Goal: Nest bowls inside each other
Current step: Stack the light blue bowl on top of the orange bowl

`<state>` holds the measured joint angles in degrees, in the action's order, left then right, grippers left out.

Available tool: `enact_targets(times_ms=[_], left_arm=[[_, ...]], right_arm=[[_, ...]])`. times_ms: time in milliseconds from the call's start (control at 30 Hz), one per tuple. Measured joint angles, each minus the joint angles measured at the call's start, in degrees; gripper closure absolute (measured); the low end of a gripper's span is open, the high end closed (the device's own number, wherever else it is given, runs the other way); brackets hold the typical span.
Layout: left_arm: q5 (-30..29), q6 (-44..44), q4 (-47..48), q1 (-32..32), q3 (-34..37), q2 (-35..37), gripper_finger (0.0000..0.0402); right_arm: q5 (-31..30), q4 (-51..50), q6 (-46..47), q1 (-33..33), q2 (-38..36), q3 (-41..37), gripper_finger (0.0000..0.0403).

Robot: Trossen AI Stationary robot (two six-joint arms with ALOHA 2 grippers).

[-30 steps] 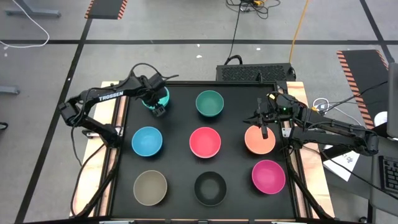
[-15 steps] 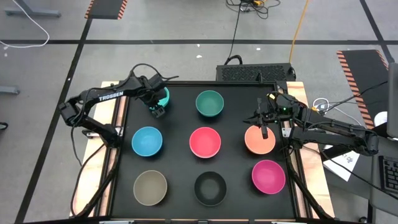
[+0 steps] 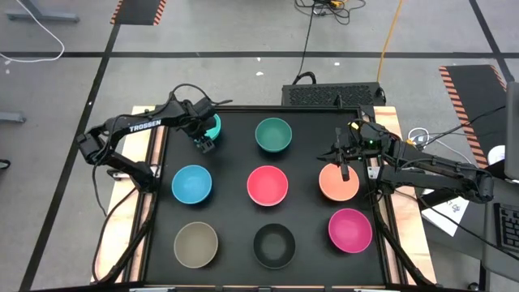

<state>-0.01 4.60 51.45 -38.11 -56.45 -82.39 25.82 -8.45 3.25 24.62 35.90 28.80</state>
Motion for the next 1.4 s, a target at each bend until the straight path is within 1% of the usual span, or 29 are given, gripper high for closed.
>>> enact_targets(times_ms=[167,300,433,733,900,1100,1167,1233,1300,1400], left_arm=[[1.5,0.6,-0.2,-0.1,0.0,0.0,0.0227],[3.2,1.1,-0.3,0.0,0.0,0.0,0.0242],[2.8,1.1,-0.3,0.0,0.0,0.0,0.0236],[0.4,1.3,-1.2,-0.1,0.0,-0.4,0.0202],[-0.1,1.4,-1.7,-0.2,0.1,-4.2,0.0198],[-1.4,2.9,-4.0,-0.2,0.1,-8.8,0.021],[-1.9,3.3,-4.5,-0.2,0.1,-9.2,0.0225],[-2.6,3.3,-5.3,-0.2,0.1,-9.2,0.0253],[-3.3,3.3,-4.9,-0.3,0.1,-9.2,0.0296],[-3.3,4.0,-4.6,-0.7,0.1,-9.1,0.0373]], right_arm=[[0.0,0.0,0.2,0.0,0.0,0.0,0.0403],[0.0,-0.1,0.2,0.0,0.0,0.0,0.0403],[0.0,-0.5,0.2,0.0,0.0,0.0,0.0403],[0.0,-0.5,0.2,0.0,0.0,0.0,0.0403],[0.0,-0.5,0.2,0.0,0.0,0.0,0.0403],[0.0,-0.9,0.2,0.0,0.0,0.0,0.0403],[0.0,-1.0,0.2,0.0,0.0,0.0,0.0403],[0.0,-1.1,0.2,0.0,0.0,0.0,0.0403],[0.0,-1.1,0.2,0.0,0.0,0.0,0.0403],[0.0,-1.1,0.2,0.0,0.0,0.0,0.0403]])
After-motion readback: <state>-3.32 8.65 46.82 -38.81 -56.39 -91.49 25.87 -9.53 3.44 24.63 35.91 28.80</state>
